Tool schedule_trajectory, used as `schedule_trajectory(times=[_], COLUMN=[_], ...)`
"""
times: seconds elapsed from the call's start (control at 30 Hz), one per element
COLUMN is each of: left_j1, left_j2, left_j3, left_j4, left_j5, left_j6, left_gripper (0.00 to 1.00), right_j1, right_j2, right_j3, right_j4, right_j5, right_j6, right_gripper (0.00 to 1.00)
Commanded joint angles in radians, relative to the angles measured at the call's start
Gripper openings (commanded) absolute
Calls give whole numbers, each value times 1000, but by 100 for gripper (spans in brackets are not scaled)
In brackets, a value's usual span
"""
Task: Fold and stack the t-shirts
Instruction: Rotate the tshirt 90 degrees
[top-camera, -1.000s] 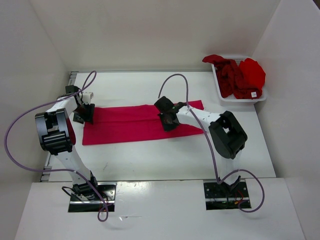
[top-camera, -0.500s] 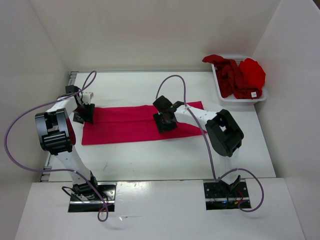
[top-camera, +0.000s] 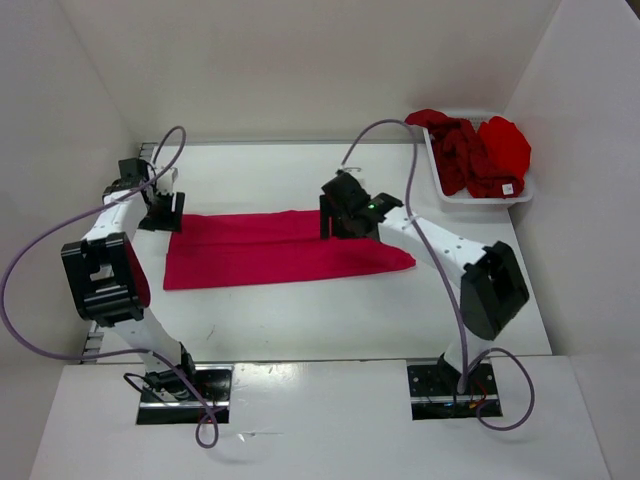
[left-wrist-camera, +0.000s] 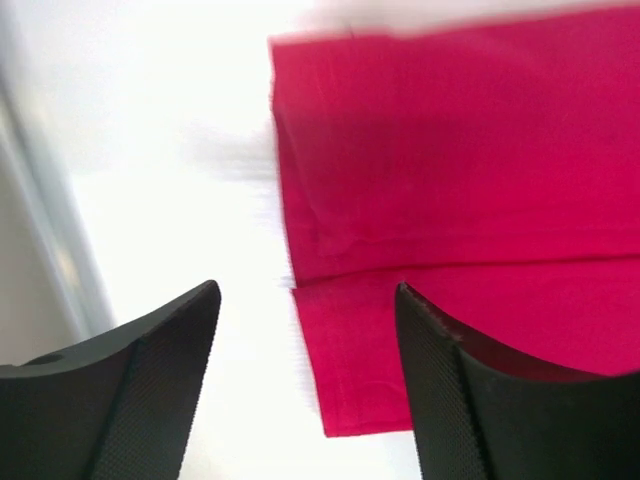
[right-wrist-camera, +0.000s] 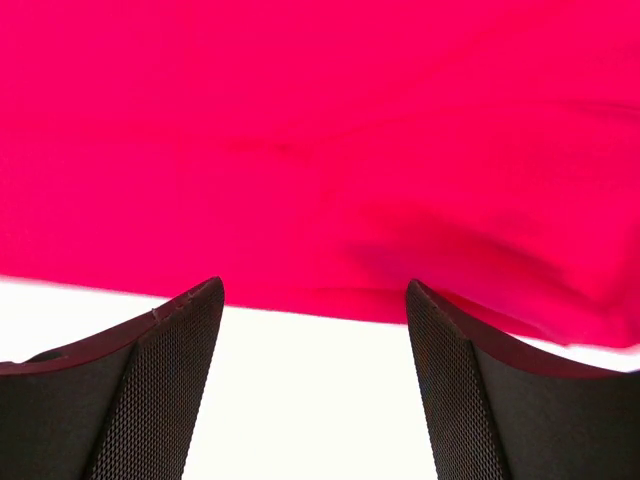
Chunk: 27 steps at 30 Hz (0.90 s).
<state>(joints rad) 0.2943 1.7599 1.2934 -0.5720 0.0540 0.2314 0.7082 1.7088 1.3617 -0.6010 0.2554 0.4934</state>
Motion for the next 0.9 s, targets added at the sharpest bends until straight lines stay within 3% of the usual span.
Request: schedule_trajectory(times=[0.0,0.2,0.37,0.6,0.8,0.87], left_j1=[6,6,6,-35,-35,-35], left_j2=[-65,81,162,207,217,217], left_j3=[46,122,156,124,66,50], left_j4=[70,104,164,179,179,169], left_j5=[-2,9,0,-55,-89,-89], left_j6=[-12,-49,-58,-12,6,19], left_gripper=[79,83,84,84,64,58], right_j1=[-70,-170,-199,-329,-415,-415], right_j2=[-64,-133,-143,-120,-52,0], right_j3=[-67,-252,-295,-404,-426,-402], right_j4=[-74,-59,-59,16,122,144], right_j5=[198,281,358,277,117,79], right_j6=[207,393,467,488,421,406], right_gripper=[78,78,78,78,74,66])
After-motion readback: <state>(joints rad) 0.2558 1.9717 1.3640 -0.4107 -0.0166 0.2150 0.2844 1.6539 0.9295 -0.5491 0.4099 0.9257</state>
